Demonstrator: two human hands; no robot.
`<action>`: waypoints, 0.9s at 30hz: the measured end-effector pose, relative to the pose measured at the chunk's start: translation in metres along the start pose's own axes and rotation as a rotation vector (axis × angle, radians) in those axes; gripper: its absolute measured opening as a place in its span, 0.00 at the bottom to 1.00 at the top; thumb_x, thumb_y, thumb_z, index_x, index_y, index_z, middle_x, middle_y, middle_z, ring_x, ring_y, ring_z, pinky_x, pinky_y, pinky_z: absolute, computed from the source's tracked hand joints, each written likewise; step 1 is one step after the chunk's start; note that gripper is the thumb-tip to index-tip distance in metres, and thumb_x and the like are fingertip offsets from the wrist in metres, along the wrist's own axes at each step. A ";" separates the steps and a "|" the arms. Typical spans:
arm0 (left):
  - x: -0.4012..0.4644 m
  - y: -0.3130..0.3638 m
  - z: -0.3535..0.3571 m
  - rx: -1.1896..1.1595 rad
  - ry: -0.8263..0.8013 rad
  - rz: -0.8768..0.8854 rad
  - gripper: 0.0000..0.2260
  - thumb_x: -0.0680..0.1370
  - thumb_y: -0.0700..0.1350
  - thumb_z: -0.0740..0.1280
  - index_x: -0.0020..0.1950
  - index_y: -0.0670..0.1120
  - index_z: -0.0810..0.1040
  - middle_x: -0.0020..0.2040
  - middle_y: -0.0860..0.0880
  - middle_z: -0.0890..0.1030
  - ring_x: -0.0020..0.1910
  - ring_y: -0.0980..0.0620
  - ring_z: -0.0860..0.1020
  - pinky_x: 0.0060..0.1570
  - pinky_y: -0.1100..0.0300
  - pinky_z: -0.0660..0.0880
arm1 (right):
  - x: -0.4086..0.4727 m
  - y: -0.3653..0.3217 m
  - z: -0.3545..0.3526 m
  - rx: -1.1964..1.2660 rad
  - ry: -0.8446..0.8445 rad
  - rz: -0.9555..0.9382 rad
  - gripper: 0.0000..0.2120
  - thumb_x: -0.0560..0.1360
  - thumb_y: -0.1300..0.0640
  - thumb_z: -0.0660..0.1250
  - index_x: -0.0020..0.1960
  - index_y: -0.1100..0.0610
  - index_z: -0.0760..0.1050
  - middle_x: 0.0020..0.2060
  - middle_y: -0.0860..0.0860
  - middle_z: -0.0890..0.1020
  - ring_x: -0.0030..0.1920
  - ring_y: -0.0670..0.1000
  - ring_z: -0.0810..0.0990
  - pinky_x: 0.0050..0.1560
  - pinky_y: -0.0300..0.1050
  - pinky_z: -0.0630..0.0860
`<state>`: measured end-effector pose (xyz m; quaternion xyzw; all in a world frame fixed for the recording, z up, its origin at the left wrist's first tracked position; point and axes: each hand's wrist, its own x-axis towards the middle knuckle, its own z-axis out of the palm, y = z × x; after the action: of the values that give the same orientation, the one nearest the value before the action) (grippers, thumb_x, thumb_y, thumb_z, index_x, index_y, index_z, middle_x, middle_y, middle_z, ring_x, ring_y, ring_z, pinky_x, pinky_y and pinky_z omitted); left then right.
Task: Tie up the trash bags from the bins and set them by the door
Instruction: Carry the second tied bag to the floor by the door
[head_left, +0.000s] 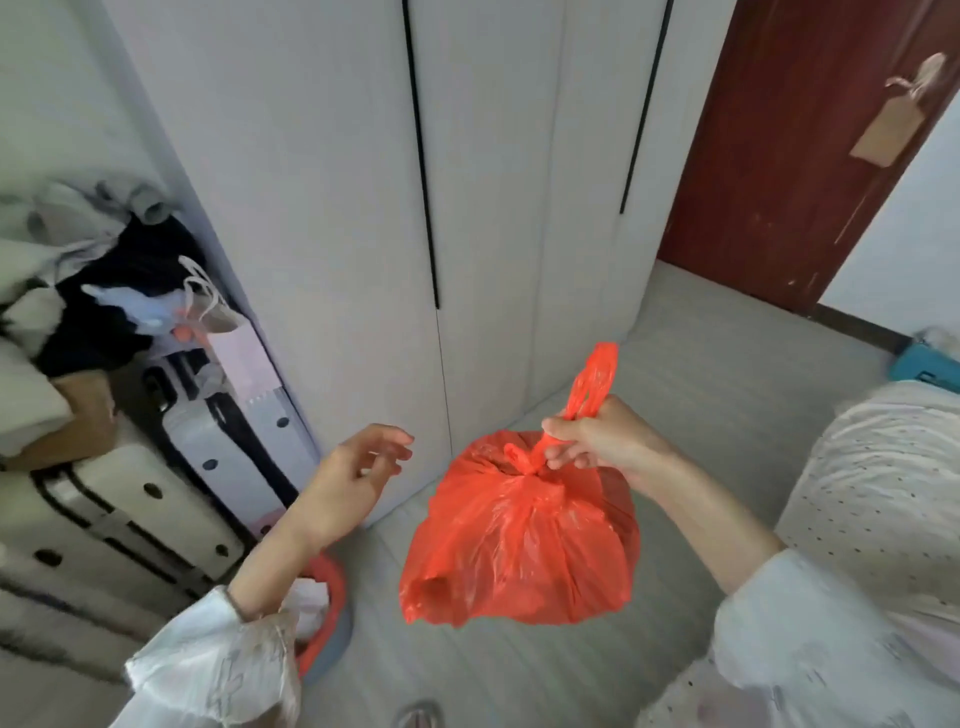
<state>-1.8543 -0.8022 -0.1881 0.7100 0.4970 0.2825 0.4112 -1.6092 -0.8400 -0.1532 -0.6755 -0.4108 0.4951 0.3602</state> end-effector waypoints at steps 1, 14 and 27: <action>0.029 -0.002 -0.002 0.011 -0.035 0.014 0.12 0.79 0.37 0.55 0.48 0.52 0.74 0.47 0.49 0.79 0.43 0.58 0.78 0.41 0.72 0.72 | 0.021 -0.007 -0.006 0.003 0.034 0.014 0.10 0.76 0.61 0.63 0.36 0.57 0.71 0.19 0.47 0.78 0.19 0.40 0.76 0.21 0.29 0.66; 0.365 0.048 0.077 0.014 -0.384 0.202 0.15 0.79 0.38 0.56 0.41 0.57 0.73 0.42 0.57 0.80 0.37 0.69 0.77 0.40 0.76 0.71 | 0.242 -0.063 -0.145 0.136 0.384 0.123 0.09 0.76 0.58 0.64 0.36 0.55 0.72 0.16 0.44 0.78 0.20 0.38 0.77 0.24 0.30 0.69; 0.659 0.143 0.276 0.035 -0.496 0.228 0.11 0.79 0.39 0.56 0.47 0.55 0.73 0.44 0.51 0.80 0.42 0.54 0.79 0.42 0.69 0.73 | 0.446 -0.063 -0.425 -0.012 0.480 0.181 0.10 0.74 0.62 0.65 0.34 0.61 0.75 0.19 0.46 0.78 0.19 0.41 0.77 0.23 0.30 0.73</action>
<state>-1.3345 -0.2917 -0.2085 0.8159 0.3029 0.1357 0.4734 -1.1343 -0.4420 -0.1573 -0.8099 -0.2541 0.3484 0.3976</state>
